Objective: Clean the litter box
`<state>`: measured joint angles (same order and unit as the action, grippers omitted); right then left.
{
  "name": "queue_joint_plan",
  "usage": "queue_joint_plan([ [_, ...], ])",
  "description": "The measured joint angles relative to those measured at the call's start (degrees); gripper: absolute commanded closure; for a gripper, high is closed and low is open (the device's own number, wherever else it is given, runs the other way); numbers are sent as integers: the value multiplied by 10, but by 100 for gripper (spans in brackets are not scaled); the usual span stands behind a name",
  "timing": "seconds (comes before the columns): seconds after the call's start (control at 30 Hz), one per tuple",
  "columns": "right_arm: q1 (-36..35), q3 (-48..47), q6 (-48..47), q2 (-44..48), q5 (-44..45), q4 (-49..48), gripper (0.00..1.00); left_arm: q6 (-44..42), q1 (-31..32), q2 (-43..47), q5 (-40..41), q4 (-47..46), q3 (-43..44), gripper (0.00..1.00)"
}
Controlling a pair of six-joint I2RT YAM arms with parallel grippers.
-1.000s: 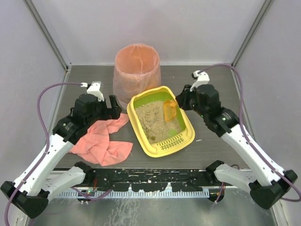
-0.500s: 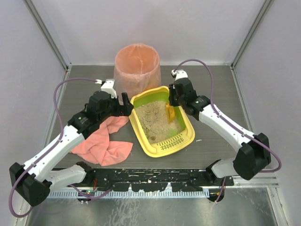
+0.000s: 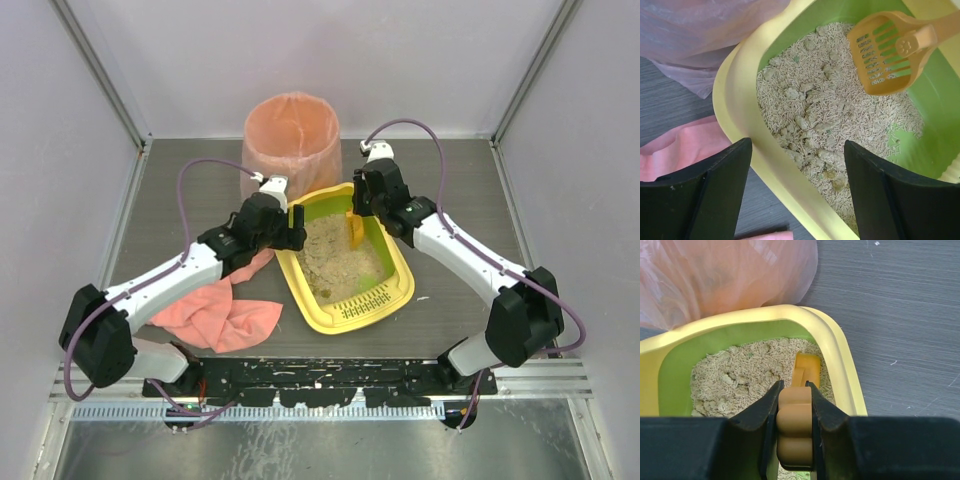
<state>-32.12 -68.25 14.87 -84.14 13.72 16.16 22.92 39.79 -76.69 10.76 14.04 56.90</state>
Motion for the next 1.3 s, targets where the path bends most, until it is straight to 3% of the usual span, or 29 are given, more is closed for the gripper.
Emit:
queue_joint_plan([
  [0.33,17,5,42,-2,-60,-22,99,-15,7,-31,20,-5,2,32],
  [0.53,33,49,82,3,-70,-84,99,-26,8,-46,30,-2,10,34],
  [0.97,38,241,220,88,-32,-276,99,-44,11,-69,47,25,31,40],
  [1.3,37,354,332,96,-12,-423,99,-60,14,-74,51,37,39,42],
])
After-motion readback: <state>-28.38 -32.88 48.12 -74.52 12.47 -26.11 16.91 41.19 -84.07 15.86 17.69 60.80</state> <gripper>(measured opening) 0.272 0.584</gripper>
